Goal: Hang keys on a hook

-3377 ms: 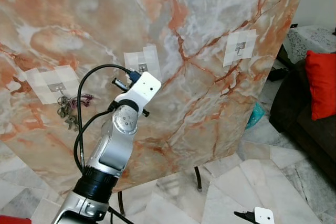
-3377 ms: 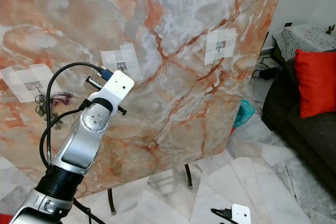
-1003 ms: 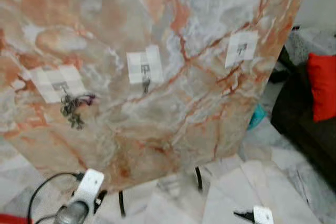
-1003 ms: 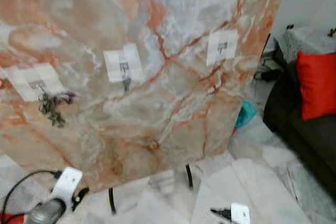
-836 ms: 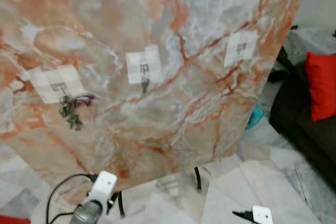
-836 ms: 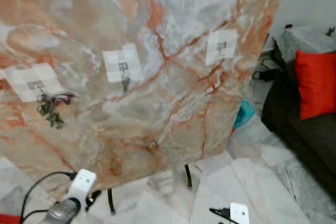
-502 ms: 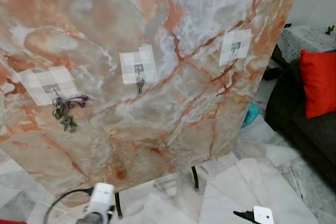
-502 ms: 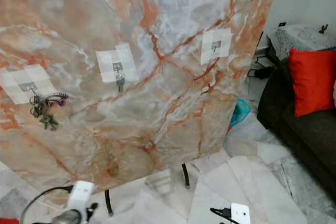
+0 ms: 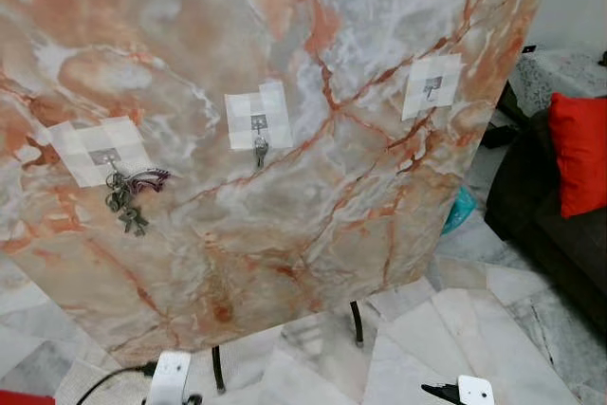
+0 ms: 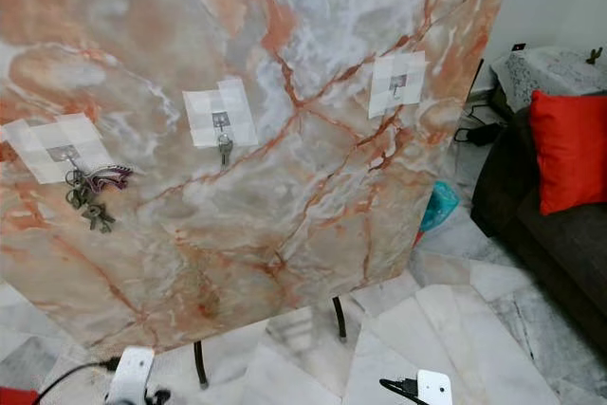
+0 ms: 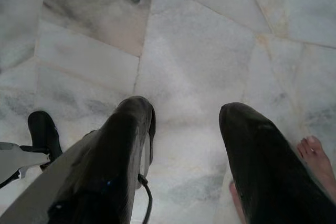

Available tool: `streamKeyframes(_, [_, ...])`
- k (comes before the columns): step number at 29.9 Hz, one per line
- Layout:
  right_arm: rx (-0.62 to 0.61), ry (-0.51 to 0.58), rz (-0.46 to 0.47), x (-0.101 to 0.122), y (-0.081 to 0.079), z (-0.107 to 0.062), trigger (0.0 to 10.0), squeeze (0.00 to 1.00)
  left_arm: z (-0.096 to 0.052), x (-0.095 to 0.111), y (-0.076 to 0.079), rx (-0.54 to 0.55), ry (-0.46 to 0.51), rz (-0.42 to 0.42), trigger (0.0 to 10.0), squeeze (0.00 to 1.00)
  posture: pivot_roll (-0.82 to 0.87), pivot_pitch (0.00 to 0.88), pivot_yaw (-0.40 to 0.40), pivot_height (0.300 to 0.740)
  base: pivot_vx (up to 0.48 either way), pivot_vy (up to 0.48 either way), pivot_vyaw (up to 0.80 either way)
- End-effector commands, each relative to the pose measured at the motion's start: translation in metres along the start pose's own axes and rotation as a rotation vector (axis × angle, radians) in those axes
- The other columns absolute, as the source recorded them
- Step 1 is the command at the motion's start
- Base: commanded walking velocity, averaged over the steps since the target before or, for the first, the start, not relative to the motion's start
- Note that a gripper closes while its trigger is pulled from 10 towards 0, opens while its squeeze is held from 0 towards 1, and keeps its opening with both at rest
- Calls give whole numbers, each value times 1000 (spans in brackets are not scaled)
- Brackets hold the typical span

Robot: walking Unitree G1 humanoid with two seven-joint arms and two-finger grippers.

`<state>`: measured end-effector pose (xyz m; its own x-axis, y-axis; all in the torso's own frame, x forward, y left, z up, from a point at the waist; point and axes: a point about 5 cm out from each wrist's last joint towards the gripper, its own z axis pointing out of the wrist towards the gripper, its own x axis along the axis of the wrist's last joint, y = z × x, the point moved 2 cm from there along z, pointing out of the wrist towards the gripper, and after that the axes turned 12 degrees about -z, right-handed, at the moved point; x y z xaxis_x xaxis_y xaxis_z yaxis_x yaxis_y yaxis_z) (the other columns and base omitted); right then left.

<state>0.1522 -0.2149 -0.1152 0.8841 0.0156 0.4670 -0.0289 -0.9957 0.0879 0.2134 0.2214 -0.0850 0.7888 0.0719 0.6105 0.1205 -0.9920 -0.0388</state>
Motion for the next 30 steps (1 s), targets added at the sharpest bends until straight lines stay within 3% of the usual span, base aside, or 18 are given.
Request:
streamKeyframes(1, [-5, -6, -20, -2, 2, 0, 10000, 0, 0, -6, 5, -22, -30, 47, 10000, 0, -12, 0, -24, 740, 0, 0, 0])
streamKeyframes(7, [29, -3, -26, -2, -1, 0, 10000, 0, 0, -9, 4, -12, -44, 47, 10000, 0, 2, 0, -24, 740, 0, 0, 83])
streamKeyframes(18, [43, 0, -32, -1, -2, 0, 10000, 0, -7, -35, -16, 83, -108, -12, 10000, 0, 22, 0, -31, 740, 0, 0, 800])
streamKeyframes(30, [44, -3, -37, 0, 0, 0, 10000, 0, -5, -31, -10, 74, -108, 32, 10000, 0, 21, 0, -39, 740, 0, 0, 800])
